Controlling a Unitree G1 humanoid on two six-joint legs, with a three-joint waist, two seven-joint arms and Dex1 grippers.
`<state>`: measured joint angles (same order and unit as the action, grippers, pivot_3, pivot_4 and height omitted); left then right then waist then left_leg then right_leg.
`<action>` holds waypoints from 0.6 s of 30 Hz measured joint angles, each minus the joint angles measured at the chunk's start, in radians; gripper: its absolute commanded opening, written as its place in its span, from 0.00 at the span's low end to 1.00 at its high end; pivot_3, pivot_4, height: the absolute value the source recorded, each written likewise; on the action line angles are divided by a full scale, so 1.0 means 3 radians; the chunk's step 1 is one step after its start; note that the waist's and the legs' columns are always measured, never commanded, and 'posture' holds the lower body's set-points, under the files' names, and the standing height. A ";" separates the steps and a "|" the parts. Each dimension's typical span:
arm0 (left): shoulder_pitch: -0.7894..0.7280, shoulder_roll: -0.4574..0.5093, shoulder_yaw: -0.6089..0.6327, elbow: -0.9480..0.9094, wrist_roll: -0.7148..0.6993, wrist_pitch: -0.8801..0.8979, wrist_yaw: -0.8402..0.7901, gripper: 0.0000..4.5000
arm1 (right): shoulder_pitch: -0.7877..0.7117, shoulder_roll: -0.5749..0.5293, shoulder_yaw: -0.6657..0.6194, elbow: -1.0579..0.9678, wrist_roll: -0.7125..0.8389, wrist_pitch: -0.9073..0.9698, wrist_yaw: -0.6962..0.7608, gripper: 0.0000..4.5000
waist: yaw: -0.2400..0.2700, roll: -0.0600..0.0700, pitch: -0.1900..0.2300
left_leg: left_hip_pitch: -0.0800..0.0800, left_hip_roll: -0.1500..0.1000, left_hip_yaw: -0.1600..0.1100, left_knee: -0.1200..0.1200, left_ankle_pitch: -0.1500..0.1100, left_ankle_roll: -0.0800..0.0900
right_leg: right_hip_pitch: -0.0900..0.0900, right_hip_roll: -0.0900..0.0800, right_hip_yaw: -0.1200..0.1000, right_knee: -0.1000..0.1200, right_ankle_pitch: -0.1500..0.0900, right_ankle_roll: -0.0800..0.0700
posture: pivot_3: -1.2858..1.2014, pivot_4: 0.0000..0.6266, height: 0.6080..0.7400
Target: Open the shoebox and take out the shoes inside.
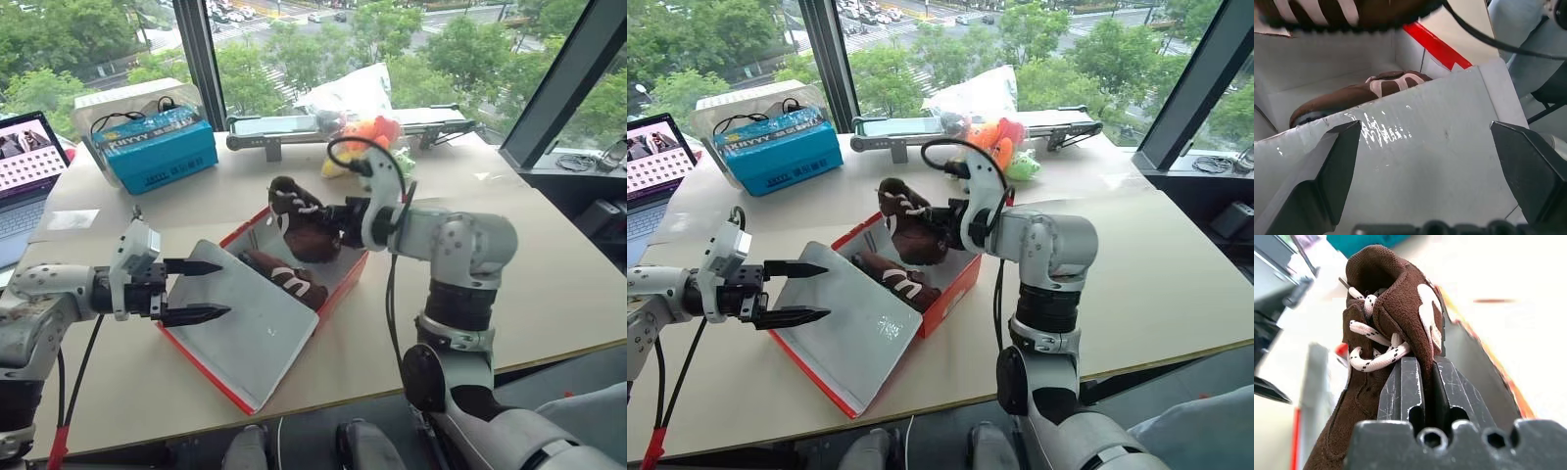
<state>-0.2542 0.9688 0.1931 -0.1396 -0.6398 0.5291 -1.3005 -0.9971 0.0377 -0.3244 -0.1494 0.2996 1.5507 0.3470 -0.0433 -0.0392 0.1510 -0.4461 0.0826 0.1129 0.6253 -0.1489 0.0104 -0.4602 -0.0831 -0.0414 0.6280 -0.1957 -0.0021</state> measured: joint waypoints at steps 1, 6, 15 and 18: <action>-0.0004 0.0000 0.0000 0.0000 0.0012 -0.0001 -0.0001 1.00 | -0.0001 0.0041 -0.0052 0.0000 0.0003 0.0050 -0.0019 0.04 | 0.0002 0.0000 0.0000 | -0.0002 0.0000 0.0000 0.0001 0.0000 0.0000 | 0.0000 0.0000 0.0000 0.0000 0.0000 0.0000 | 0.52 0.24 0.97; -0.0023 -0.0001 -0.0001 -0.0001 0.0030 -0.0002 -0.0009 1.00 | -0.0117 -0.0266 -0.0299 0.0196 -0.0008 -0.0022 -0.0154 0.04 | 0.0022 0.0002 0.0002 | -0.0005 -0.0005 0.0000 0.0006 0.0000 -0.0002 | 0.0003 -0.0007 -0.0002 -0.0003 0.0000 0.0001 | 0.52 0.24 0.97; -0.0017 -0.0001 0.0000 -0.0003 0.0032 -0.0001 -0.0014 1.00 | 0.0060 -0.1557 -0.0206 0.1258 -0.0290 -0.1166 -0.0126 0.04 | 0.0030 0.0012 0.0012 | -0.0007 -0.0023 0.0008 0.0002 0.0002 0.0000 | 0.0004 -0.0027 0.0003 -0.0015 -0.0005 0.0006 | 0.52 0.24 0.97; -0.0017 -0.0001 0.0000 -0.0003 0.0032 -0.0001 -0.0014 1.00 | 0.0243 -0.1644 -0.0052 0.1732 -0.0346 -0.1501 -0.0073 0.04 | -0.0008 0.0013 0.0012 | -0.0006 -0.0022 0.0006 0.0000 0.0013 0.0019 | 0.0004 -0.0023 0.0003 -0.0010 0.0001 0.0021 | 0.52 0.24 0.97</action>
<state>-0.2593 0.9684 0.1931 -0.1406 -0.6302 0.5287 -1.3048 -0.9241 -0.4555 -0.3400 0.3701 0.1958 1.1005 0.3252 -0.0458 -0.0354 0.1547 -0.4478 0.0760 0.1148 0.6253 -0.1449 0.0161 -0.4589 -0.0900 -0.0405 0.6250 -0.1955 0.0041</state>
